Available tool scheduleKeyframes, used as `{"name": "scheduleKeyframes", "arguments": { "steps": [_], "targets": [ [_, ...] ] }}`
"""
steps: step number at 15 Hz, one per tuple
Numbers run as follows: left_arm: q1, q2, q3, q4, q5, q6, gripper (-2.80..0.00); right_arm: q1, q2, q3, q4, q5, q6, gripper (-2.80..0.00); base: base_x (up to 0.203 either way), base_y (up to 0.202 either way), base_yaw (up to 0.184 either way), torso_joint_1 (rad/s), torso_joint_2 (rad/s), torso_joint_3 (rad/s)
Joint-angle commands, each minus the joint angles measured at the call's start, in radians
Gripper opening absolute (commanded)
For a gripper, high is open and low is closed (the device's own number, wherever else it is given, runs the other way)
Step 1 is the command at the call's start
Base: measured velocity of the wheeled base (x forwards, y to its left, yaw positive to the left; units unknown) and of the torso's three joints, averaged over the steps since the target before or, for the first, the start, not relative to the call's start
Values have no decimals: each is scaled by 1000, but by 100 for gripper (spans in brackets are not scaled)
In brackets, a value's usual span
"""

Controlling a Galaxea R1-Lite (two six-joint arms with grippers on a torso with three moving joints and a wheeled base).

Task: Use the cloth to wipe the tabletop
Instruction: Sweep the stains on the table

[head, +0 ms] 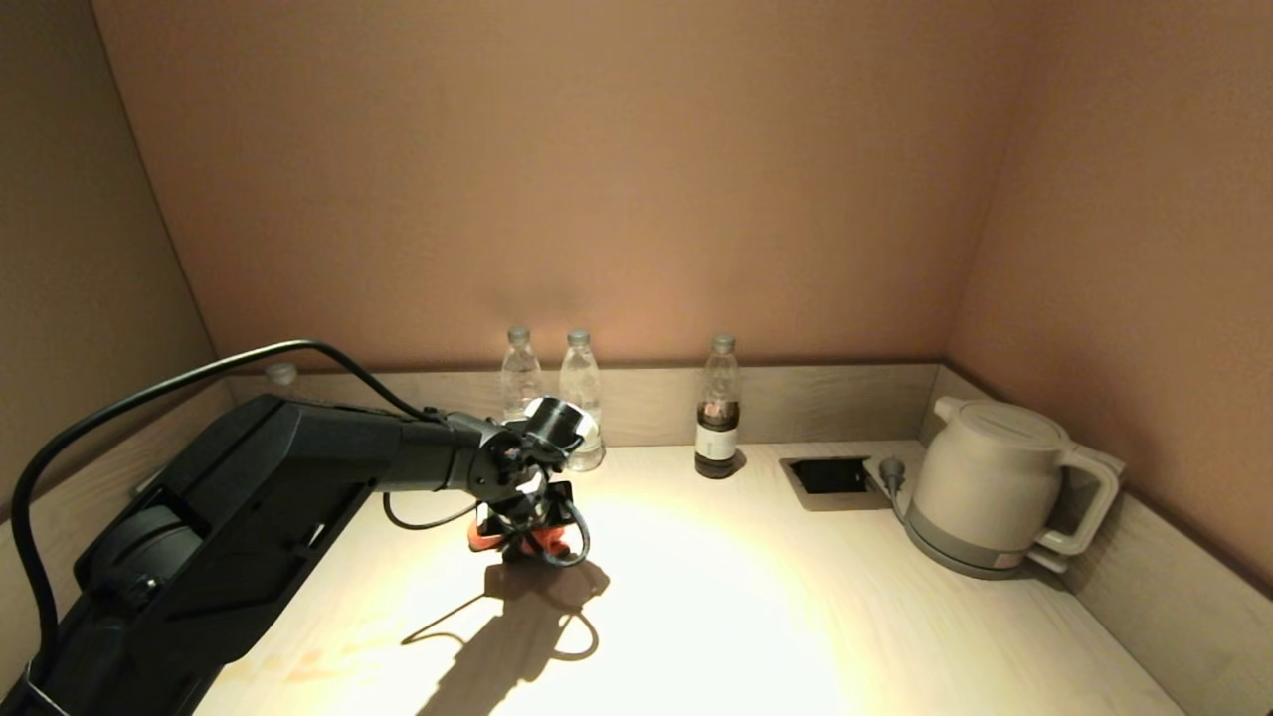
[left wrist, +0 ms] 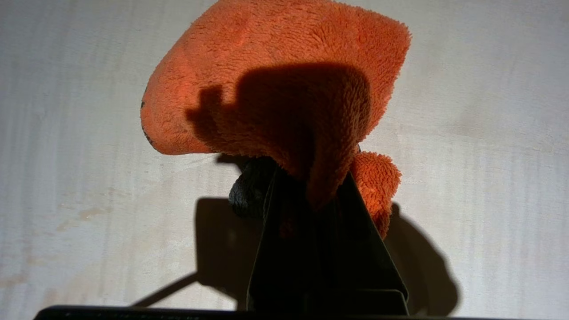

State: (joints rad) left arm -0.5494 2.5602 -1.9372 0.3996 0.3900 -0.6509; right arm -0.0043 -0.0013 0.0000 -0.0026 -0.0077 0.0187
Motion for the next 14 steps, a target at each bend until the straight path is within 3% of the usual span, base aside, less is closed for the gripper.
{"name": "scheduleKeyframes", "arguments": {
  "steps": [1, 14],
  "targets": [
    [-1, 8, 0, 4, 4, -4, -280, 0, 1, 0, 0, 0, 1, -280, 0, 0, 0, 0, 0, 0],
    [3, -10, 35, 75, 44, -30, -280, 0, 1, 0, 0, 0, 1, -280, 0, 0, 0, 0, 0, 0]
  ]
}}
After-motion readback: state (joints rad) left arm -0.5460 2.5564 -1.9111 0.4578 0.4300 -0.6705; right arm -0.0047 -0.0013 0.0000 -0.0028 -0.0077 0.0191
